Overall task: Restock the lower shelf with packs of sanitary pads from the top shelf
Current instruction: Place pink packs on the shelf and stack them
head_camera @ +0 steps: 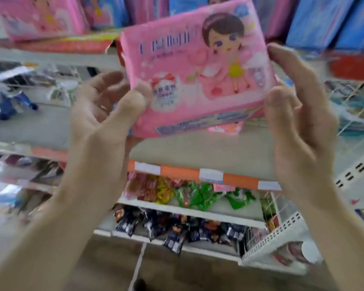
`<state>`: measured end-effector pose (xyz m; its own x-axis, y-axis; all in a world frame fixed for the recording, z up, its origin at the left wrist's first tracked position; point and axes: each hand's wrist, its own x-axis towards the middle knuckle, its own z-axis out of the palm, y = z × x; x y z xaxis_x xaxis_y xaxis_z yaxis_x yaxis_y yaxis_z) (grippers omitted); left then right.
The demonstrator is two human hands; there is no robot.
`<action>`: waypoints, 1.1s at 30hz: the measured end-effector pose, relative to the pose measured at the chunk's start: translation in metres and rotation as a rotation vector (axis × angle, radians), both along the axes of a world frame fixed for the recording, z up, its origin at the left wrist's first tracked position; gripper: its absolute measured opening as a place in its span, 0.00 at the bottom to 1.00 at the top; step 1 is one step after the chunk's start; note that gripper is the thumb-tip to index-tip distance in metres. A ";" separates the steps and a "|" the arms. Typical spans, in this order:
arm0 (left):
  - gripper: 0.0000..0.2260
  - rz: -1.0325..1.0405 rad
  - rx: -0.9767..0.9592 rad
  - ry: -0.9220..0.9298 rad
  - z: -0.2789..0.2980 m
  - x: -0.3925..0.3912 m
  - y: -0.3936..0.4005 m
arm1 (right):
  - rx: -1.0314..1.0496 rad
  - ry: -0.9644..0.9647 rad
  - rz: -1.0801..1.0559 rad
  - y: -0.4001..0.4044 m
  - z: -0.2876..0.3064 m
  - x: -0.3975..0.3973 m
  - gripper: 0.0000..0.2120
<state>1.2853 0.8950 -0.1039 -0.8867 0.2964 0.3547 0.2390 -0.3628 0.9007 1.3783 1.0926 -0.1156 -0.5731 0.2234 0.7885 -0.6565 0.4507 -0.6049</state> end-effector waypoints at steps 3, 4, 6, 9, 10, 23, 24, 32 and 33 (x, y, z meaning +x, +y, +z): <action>0.25 -0.014 -0.054 -0.103 -0.034 0.021 -0.016 | -0.098 -0.121 0.123 -0.007 -0.035 0.007 0.20; 0.24 -0.012 -0.067 -0.145 -0.043 0.025 -0.019 | -0.118 -0.174 0.145 -0.008 -0.044 0.009 0.20; 0.25 -0.007 -0.079 -0.219 -0.061 0.029 -0.022 | -0.166 -0.253 0.144 -0.010 -0.058 0.009 0.18; 0.26 -0.035 -0.040 -0.331 -0.080 0.029 -0.022 | -0.209 -0.324 0.079 -0.015 -0.078 0.012 0.18; 0.25 -0.062 -0.020 -0.363 -0.084 0.028 -0.021 | -0.211 -0.336 0.077 -0.017 -0.082 0.012 0.18; 0.29 -0.158 -0.134 -0.355 -0.114 -0.016 -0.080 | -0.313 -0.659 0.085 -0.066 -0.095 -0.011 0.24; 0.29 -0.162 -0.146 -0.346 -0.116 -0.020 -0.085 | -0.307 -0.682 0.086 -0.073 -0.096 -0.016 0.24; 0.24 -0.170 -0.167 -0.308 -0.133 -0.052 -0.129 | -0.324 -0.786 0.026 -0.124 -0.112 -0.053 0.29; 0.25 -0.174 -0.162 -0.316 -0.136 -0.056 -0.136 | -0.325 -0.788 0.024 -0.130 -0.114 -0.058 0.30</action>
